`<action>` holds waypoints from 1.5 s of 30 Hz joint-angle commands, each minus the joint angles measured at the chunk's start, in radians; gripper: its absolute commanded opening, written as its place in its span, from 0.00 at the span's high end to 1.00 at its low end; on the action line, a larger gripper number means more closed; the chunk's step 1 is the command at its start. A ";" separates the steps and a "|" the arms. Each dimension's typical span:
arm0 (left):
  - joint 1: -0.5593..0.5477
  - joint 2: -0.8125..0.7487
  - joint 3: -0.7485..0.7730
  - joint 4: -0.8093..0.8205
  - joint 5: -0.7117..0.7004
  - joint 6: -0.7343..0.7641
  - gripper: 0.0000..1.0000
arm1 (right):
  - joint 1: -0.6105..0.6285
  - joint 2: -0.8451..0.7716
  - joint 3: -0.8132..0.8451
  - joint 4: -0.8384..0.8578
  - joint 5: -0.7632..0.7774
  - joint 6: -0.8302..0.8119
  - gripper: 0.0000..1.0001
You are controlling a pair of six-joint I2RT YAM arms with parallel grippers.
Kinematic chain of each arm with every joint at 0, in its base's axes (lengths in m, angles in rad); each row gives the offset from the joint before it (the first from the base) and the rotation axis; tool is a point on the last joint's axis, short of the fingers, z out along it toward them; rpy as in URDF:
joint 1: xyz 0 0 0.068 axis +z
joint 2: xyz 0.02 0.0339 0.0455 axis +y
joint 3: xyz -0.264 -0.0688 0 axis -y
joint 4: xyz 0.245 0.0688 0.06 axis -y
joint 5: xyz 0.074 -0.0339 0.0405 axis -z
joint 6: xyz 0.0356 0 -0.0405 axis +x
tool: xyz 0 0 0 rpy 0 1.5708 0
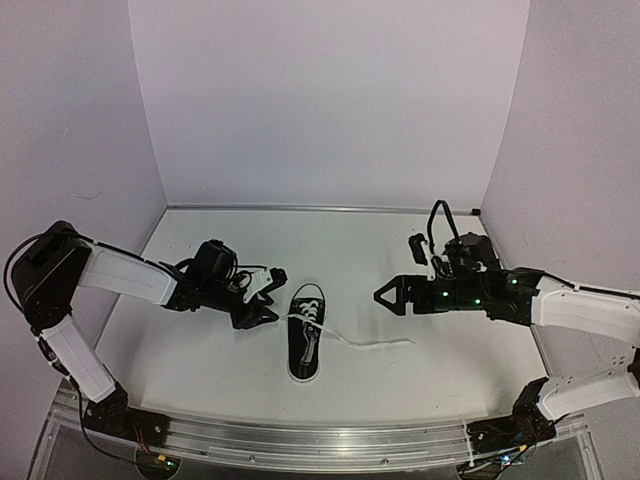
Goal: Tie the shoes
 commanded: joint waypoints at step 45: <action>-0.072 -0.103 0.051 0.057 0.144 -0.101 1.00 | 0.006 0.241 0.120 0.181 -0.168 0.046 0.48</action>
